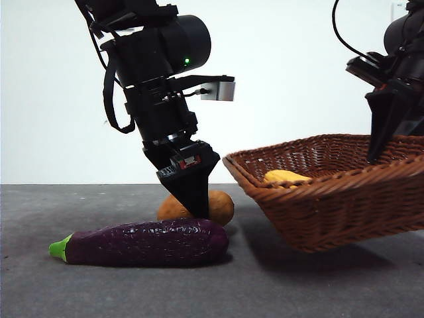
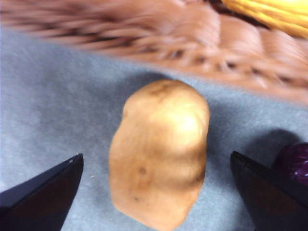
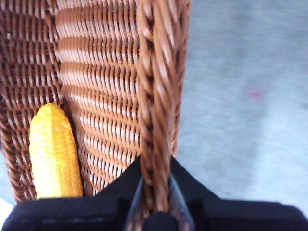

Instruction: Help me put the vegetables on the table into the basket

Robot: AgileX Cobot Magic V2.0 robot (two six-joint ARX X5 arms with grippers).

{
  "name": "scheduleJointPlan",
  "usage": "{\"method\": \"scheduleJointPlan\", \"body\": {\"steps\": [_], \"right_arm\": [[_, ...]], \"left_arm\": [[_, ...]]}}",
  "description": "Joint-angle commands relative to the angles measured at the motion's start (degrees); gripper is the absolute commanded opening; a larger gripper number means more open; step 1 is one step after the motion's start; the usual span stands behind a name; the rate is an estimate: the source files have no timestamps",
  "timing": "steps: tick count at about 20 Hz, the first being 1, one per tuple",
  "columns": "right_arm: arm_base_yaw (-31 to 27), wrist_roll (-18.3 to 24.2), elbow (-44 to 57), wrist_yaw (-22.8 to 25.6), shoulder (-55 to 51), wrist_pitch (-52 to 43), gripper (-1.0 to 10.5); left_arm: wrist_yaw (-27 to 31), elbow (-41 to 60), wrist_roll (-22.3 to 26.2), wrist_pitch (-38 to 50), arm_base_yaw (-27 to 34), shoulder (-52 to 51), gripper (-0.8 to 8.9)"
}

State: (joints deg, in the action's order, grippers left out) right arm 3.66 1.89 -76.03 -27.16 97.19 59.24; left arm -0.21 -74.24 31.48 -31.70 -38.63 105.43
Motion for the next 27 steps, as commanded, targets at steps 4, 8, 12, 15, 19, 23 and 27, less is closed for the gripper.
{"method": "scheduleJointPlan", "body": {"steps": [4,8,12,15,19,23,27], "right_arm": [[0.0,-0.8,-1.6,-0.9,-0.2,0.3,-0.1],[0.0,-0.8,-1.6,-0.9,-0.3,0.6,-0.1],[0.0,-0.8,-1.6,-0.8,-0.3,0.9,-0.1],[0.0,-0.9,-1.6,1.3,-0.3,1.2,-0.1],[0.0,-0.8,-2.3,1.7,-0.4,2.2,-0.1],[0.0,-1.8,-5.6,2.1,-0.4,3.7,-0.1],[0.0,-1.9,-9.1,2.1,-0.4,5.9,-0.1]], "left_arm": [[-0.2,0.2,0.0,0.4,1.3,1.7,5.63],[-0.3,0.2,0.0,0.7,2.0,2.6,4.65],[-0.2,0.2,0.0,0.9,2.0,2.6,0.99],[-0.2,0.2,0.0,0.8,2.0,2.5,-0.09],[0.2,0.2,0.0,-1.1,2.0,0.6,-0.09],[0.2,0.2,-3.8,-1.9,2.2,-4.8,-0.09],[0.2,0.2,-11.1,-2.5,2.3,-12.0,-0.09]]}}
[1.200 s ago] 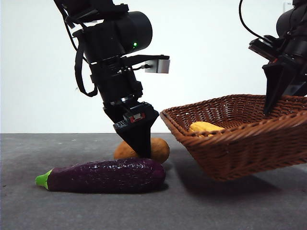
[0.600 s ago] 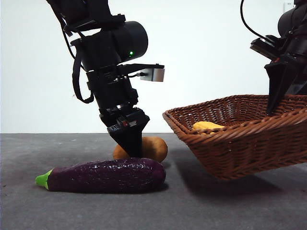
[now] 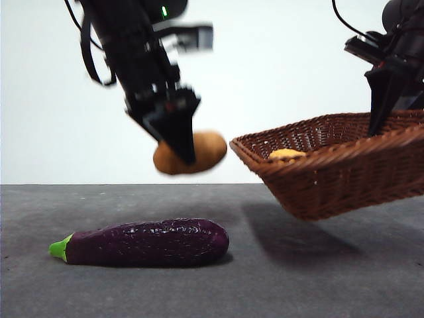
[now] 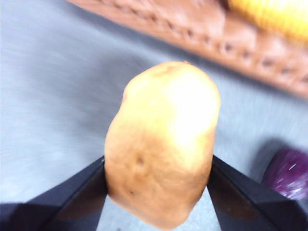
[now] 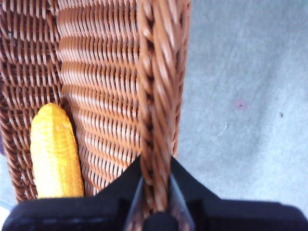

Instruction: Help me put the vegetables on the table into the basket

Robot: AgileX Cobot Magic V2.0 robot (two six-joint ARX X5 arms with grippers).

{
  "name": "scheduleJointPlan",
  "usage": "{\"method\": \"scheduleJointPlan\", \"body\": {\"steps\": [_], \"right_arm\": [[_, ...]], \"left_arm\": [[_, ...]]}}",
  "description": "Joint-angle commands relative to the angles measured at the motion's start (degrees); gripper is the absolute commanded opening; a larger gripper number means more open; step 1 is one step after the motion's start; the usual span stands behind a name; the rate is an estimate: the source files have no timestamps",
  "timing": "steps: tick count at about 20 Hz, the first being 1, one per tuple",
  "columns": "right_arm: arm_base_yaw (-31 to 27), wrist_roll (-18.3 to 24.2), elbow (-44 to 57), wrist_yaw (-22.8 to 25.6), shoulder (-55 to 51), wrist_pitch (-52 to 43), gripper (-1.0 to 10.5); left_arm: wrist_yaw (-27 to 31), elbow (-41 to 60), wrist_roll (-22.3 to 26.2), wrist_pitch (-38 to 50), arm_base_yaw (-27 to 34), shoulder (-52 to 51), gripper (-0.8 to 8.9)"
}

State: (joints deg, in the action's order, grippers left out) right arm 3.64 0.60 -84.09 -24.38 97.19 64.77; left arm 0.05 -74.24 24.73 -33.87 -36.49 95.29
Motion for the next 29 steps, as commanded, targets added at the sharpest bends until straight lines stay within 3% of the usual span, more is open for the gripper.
{"method": "scheduleJointPlan", "body": {"steps": [1,6,13,20,21,22,24,25,29], "right_arm": [[0.0,-0.6,-1.3,-0.7,-0.4,0.5,-0.1],[0.9,-2.1,-1.5,0.9,-0.4,1.1,-0.1],[7.9,-3.5,-1.5,2.3,-0.4,1.3,-0.1],[13.2,-3.7,-1.5,2.0,-0.4,3.0,-0.1],[13.4,-3.7,-1.5,1.6,-0.4,3.0,-0.1],[13.5,-3.6,-1.5,1.0,-0.4,3.1,-0.1],[13.7,-3.6,-1.5,0.4,-0.4,3.2,-0.1],[13.7,-3.6,-1.5,0.4,-0.4,3.1,-0.1],[13.6,-3.6,-1.5,0.4,-0.4,3.0,-0.1]], "left_arm": [[-0.1,0.2,-5.5,-0.4,0.2,-3.3,-0.09],[-5.2,0.2,-8.1,-0.6,-1.6,-9.9,-0.09],[-5.0,0.2,-10.1,4.1,-6.8,-8.2,-0.09],[-4.5,0.2,-11.0,4.8,-5.3,-3.2,0.01],[-4.5,0.2,-11.1,5.0,-5.0,-2.2,0.51],[-4.6,0.2,-11.2,5.4,-4.9,-1.4,1.87],[-4.7,0.2,-11.3,6.3,-5.0,-0.4,5.55],[-4.6,0.2,-11.3,7.2,-5.0,-0.3,6.1],[-4.9,-0.4,-12.5,8.3,-5.2,-1.6,6.06]]}}
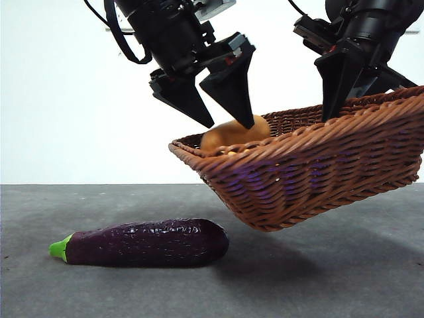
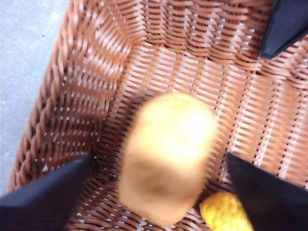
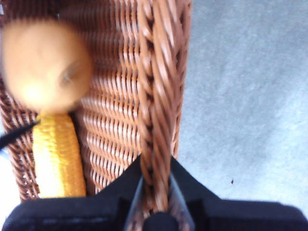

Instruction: Help me put the vegetables on the table into the basket

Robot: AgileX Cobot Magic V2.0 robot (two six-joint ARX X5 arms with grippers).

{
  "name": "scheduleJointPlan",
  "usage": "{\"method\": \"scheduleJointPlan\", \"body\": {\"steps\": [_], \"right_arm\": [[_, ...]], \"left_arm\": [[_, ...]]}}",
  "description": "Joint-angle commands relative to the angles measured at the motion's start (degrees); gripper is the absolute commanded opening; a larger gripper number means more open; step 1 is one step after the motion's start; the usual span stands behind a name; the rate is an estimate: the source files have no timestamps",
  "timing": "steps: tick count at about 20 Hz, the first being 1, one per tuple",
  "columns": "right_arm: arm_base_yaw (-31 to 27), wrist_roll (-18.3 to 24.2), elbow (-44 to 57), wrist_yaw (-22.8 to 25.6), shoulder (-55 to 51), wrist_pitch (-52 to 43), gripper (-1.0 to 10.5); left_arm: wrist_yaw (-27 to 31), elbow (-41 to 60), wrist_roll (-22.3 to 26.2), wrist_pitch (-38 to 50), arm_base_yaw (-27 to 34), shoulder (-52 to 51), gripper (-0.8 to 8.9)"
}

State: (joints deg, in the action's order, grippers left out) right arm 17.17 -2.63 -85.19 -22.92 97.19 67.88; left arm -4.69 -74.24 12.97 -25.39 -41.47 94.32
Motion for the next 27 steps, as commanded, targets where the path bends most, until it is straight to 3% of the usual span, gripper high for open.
{"method": "scheduleJointPlan", "body": {"steps": [1,5,8,12,18,24,27], "right_arm": [[0.0,-0.4,-0.4,-0.8,-0.4,-0.3,-0.1],[-2.5,-0.4,-0.4,-0.7,-0.4,-0.1,-0.1],[-4.8,-0.4,-0.4,-0.7,-0.4,-0.1,-0.1],[-7.1,-0.3,-0.4,-0.7,-0.4,0.5,-0.1],[-7.9,0.0,-0.4,-0.4,-0.4,1.0,-0.1],[-7.9,0.3,-0.4,-0.1,-0.4,0.5,-0.1],[-7.9,0.3,-0.4,0.0,-0.4,-0.2,-0.1]], "left_arm": [[-0.2,-1.5,-0.7,-2.6,-0.2,-1.0,6.06],[-0.3,-9.3,-0.7,-22.6,0.0,-2.8,5.93],[-4.9,-9.9,-1.0,-31.5,0.0,-5.3,5.93],[-5.6,-8.3,0.6,-42.4,0.6,-5.7,5.93],[-12.2,-1.9,8.5,-38.0,2.1,-5.9,5.93],[-11.7,5.8,12.9,-29.4,2.1,-5.8,5.93],[-7.6,10.3,14.8,-23.8,2.1,-5.8,5.93]]}}
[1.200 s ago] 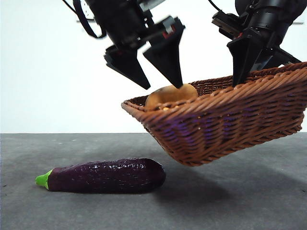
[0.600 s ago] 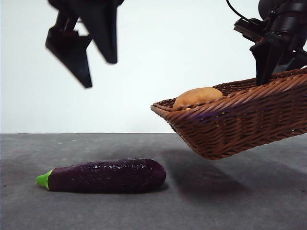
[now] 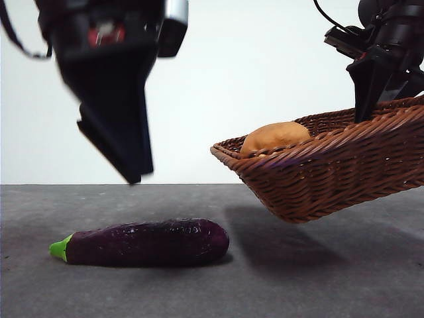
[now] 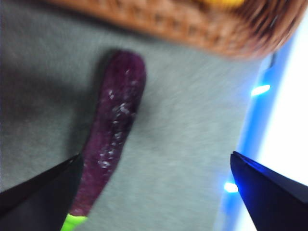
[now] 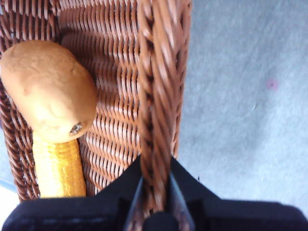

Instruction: Help me put the vegetables on the table into the basket

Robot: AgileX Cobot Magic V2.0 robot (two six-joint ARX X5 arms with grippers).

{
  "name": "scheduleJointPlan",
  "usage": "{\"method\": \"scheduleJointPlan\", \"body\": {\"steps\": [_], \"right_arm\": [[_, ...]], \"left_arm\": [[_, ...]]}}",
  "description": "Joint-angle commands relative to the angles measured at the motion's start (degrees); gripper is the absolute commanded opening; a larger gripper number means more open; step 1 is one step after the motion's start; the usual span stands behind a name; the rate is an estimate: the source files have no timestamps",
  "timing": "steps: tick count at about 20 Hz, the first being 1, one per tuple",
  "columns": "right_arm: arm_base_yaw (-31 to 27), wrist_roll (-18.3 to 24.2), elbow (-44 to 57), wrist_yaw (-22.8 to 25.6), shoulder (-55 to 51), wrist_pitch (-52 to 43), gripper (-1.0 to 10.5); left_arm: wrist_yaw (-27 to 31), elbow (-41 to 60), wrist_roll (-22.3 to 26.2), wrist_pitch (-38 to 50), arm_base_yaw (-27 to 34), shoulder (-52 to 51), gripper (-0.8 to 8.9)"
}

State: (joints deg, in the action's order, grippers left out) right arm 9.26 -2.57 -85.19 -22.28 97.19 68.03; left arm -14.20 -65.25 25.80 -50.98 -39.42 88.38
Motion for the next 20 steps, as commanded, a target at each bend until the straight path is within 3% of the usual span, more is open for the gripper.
{"method": "scheduleJointPlan", "body": {"steps": [1,13,16,20], "right_arm": [[0.0,0.2,-0.4,-0.6,-0.4,-0.3,-0.1],[0.0,0.2,-0.4,-0.6,-0.4,0.7,-0.1],[0.0,0.2,-0.4,-0.6,-0.4,1.0,-0.1],[0.0,0.3,-0.4,-0.6,-0.4,1.0,-0.1]], "left_arm": [[3.0,1.8,1.9,3.2,0.1,0.1,5.93],[5.5,1.8,1.4,7.2,0.4,8.1,5.91],[5.5,1.8,1.2,7.6,0.4,9.7,4.44],[8.3,1.8,1.2,7.4,0.3,12.0,3.98]]}}
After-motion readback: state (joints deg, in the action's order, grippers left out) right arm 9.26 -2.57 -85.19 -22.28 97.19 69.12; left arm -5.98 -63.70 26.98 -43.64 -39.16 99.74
